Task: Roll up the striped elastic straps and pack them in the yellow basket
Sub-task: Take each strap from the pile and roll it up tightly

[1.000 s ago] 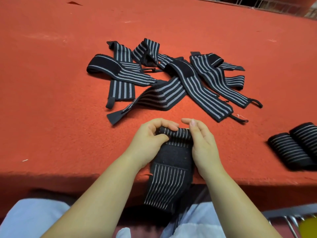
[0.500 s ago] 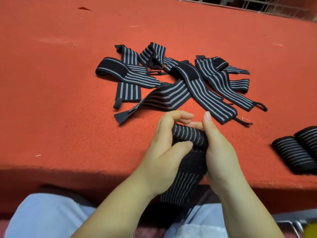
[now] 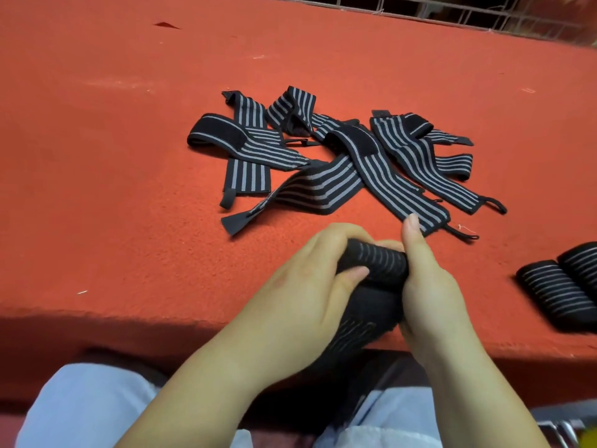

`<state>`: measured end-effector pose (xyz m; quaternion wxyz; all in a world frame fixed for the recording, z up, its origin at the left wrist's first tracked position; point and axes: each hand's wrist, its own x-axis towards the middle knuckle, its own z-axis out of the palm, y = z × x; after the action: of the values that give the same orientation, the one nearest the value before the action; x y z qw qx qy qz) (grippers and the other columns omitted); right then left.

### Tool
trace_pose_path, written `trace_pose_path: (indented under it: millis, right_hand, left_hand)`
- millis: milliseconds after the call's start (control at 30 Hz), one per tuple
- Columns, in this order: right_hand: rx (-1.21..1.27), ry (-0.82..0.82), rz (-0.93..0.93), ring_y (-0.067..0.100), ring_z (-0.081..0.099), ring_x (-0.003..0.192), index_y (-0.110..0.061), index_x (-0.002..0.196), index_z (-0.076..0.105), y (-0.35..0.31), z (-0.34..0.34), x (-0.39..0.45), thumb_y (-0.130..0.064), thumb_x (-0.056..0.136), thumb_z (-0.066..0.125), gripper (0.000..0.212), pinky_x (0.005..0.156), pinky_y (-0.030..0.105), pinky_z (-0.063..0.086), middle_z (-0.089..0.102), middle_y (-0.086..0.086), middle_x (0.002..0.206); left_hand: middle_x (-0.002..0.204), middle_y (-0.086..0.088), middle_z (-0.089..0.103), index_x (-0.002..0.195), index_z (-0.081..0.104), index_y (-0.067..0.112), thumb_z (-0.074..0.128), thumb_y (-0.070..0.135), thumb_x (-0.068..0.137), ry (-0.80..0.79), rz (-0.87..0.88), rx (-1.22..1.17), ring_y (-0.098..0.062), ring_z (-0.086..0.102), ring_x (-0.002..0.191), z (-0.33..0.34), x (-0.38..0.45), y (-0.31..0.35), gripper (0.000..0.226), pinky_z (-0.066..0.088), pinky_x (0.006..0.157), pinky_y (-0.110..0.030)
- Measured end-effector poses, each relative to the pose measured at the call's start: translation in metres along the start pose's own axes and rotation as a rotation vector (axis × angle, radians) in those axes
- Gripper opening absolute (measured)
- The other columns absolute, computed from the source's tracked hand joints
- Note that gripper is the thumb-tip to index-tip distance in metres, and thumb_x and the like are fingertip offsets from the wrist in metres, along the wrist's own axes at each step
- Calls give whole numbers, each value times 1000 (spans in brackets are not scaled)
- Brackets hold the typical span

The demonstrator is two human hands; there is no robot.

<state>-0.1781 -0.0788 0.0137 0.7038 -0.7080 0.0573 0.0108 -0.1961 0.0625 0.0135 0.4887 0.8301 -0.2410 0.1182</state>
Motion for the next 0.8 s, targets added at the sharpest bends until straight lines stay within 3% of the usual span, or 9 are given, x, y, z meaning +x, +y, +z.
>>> trace_pose_path:
  millis: [67,133,233,333,400,500,633,700,800]
  right_hand:
    - [88,-29,132,23,69,80,-20,68,75,3,1,0,-58,84,50,48,86,43,53,73,7,77]
    - [-13,-39,-38,17,66,95,-24,87,73,7,0,0,-53,84,52,36,93,46,49,72,-2,94]
    - [-191,12,-398,-10,55,86,-34,108,58,4,3,-5,-42,88,43,26,81,11,41,60,-30,95]
    - [-248,-24,-590,-6,49,76,-35,119,47,10,3,-11,-35,94,43,26,74,9,38,50,-23,83]
    - [-150,-49,-544,-2,49,74,-36,119,50,11,5,-13,-37,90,44,30,74,15,41,50,-19,78]
    - [6,-12,-322,5,59,76,-28,94,68,11,6,-9,-40,82,45,28,78,21,48,65,-15,78]
    - [-1,-60,124,30,69,88,-21,70,75,9,3,-7,-69,69,47,55,95,52,47,74,10,82]
    - [-50,-49,26,26,68,88,-18,71,74,10,3,-7,-60,74,47,50,92,46,49,73,4,81]
    - [-133,-23,-317,1,61,82,-22,90,68,5,8,-12,-38,83,45,29,75,13,43,68,-13,86]
  left_hand:
    - [107,21,52,112,53,31,57,0,86,82,93,72,5,52,102,0,1,-1,41,38,89,-9]
    - [116,25,49,118,50,34,54,-1,85,44,111,-10,7,47,113,-1,-1,-5,49,33,96,-8]
    - [128,20,51,126,38,43,54,38,80,-100,-169,-427,2,45,122,-4,-7,-9,49,32,106,-22]
    - [112,16,65,115,51,35,54,59,80,-65,-405,-604,1,57,110,-2,-7,-9,43,40,97,-24]
    - [101,20,68,107,57,26,52,56,85,-34,-427,-584,7,61,97,-2,-5,-6,37,43,84,-13]
    - [84,19,63,97,54,25,59,44,85,-18,-202,-375,4,58,81,-4,-5,-2,23,42,75,-13]
    - [97,15,57,105,55,31,56,33,84,-12,33,-16,-2,55,95,-9,-6,-6,21,37,84,-12]
    - [102,17,56,108,51,33,56,36,83,-45,-22,-96,-1,54,99,-8,-8,-5,25,37,86,-11]
    - [96,21,58,108,46,37,56,55,71,-2,-259,-357,3,56,90,0,-12,-5,43,41,81,-13]
